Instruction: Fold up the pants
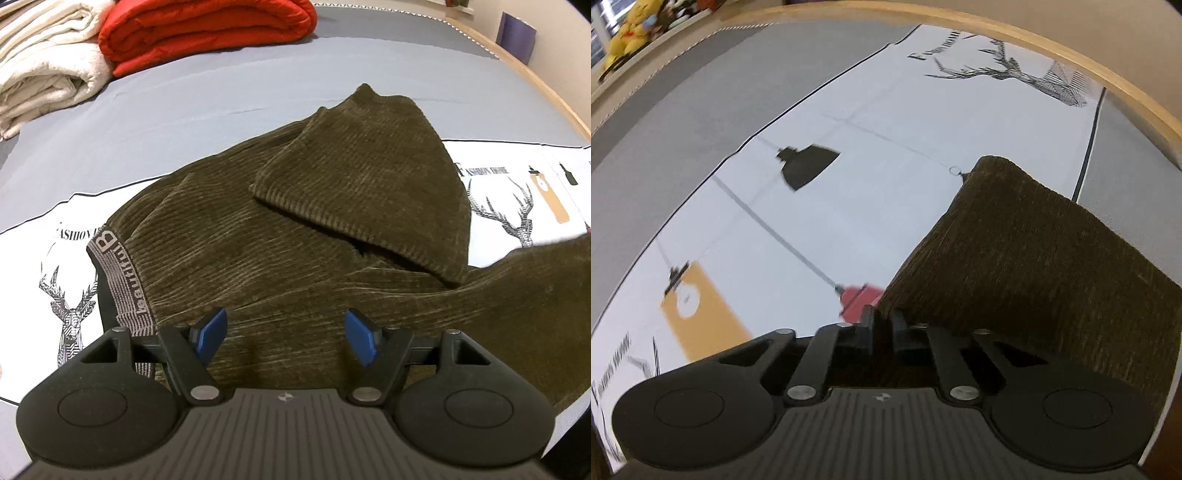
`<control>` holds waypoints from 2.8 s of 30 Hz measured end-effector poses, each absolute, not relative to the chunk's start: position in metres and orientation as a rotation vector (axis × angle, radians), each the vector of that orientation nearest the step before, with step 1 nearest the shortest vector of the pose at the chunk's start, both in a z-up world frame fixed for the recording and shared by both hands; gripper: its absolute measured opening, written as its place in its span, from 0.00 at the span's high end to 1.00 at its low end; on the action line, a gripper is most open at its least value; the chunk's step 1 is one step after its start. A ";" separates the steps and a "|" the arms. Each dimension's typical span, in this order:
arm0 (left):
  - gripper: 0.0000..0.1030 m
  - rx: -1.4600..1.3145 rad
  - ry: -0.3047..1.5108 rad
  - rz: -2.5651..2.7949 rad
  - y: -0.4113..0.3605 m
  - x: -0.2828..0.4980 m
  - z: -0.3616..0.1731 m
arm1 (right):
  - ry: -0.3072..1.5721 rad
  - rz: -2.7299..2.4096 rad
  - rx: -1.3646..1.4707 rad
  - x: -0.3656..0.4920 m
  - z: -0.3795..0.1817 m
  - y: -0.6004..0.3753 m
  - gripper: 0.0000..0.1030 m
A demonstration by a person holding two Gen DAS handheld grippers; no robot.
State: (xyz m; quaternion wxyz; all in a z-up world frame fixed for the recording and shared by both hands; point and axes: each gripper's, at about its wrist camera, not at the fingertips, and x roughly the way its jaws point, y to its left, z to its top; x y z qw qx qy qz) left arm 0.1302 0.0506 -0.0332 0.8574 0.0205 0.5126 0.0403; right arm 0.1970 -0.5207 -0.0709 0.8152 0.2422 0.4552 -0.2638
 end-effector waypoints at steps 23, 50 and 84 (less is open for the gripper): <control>0.69 0.110 1.352 0.068 0.076 0.117 -0.112 | 0.890 -0.181 0.434 0.178 -0.023 -0.474 0.67; 0.42 0.053 1.046 0.079 0.012 0.189 -0.060 | 1.103 0.208 0.778 0.286 -0.075 -0.251 0.72; 0.27 -0.038 1.068 -0.128 -0.034 0.261 -0.104 | 0.803 -0.550 1.051 0.261 -0.058 -0.503 0.56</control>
